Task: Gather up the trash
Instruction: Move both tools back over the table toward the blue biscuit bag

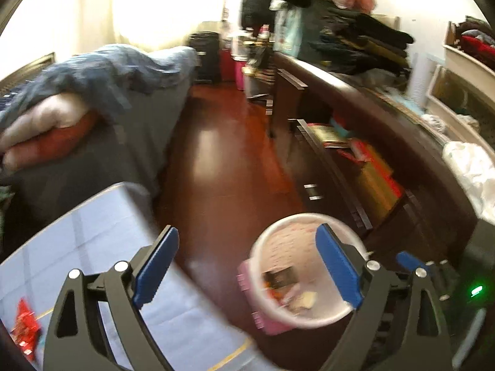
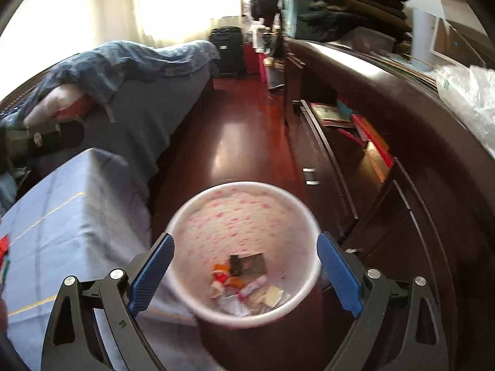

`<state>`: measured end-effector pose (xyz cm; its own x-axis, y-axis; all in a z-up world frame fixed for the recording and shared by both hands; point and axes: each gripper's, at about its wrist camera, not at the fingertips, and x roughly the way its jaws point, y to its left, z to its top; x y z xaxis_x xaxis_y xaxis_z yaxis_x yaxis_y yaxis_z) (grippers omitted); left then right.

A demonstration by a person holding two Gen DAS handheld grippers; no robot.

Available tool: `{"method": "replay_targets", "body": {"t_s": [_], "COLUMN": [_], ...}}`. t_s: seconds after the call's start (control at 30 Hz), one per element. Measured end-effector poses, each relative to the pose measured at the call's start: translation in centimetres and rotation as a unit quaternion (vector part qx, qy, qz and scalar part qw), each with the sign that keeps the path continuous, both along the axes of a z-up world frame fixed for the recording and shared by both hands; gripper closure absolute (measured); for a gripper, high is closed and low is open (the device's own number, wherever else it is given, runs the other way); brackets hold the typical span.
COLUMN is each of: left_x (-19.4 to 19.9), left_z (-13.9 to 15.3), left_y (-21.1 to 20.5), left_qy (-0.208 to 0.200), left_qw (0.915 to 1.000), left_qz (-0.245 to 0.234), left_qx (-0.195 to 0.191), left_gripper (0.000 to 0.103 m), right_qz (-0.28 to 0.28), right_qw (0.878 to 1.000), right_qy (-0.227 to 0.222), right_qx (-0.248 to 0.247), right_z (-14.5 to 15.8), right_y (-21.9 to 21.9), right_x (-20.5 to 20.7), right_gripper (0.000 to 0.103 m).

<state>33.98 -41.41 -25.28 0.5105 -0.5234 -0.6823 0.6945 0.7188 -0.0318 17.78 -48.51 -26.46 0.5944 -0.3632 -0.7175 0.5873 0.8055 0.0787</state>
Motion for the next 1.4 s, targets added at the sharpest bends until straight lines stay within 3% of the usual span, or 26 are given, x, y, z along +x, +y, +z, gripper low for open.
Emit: {"method": "replay_targets", "body": {"t_s": [0.2,0.33,0.43,0.67,0.87,1.13,1.4], "left_x": [0.7,1.8,2.6,2.9,2.3,2.8,3.8], "left_z": [0.7,0.5,0.1,-1.1,-3.0,-5.0,-6.9], "left_y": [8.7,15.4,21.2,33.3,41.0,43.7,43.6], "left_qy": [-0.014,-0.018,-0.008,-0.003,0.044,0.064,0.088], "left_qw": [0.9956,0.9846,0.9699,0.9264,0.9066,0.9,0.9066], "left_qz": [0.091,0.171,0.241,0.372,0.419,0.431,0.413], "left_qx": [0.017,0.032,0.036,0.059,0.021,0.012,-0.008], "left_gripper": [0.012,0.011,0.011,0.011,0.011,0.011,0.011], "right_qz": [0.069,0.122,0.155,0.235,0.285,0.321,0.332], "right_qw": [0.997,0.992,0.987,0.972,0.959,0.947,0.943], "right_qy": [-0.021,-0.026,-0.027,-0.018,-0.014,-0.003,0.011], "right_qx": [0.014,0.016,0.014,0.008,-0.001,-0.007,-0.021], "right_z": [2.4,3.6,4.2,4.7,5.2,5.2,5.0], "right_y": [5.4,9.7,12.3,19.3,24.4,29.0,31.4], "right_x": [0.2,0.8,1.3,2.8,3.8,4.5,4.9], "right_gripper": [0.008,0.008,0.008,0.008,0.008,0.008,0.008]}}
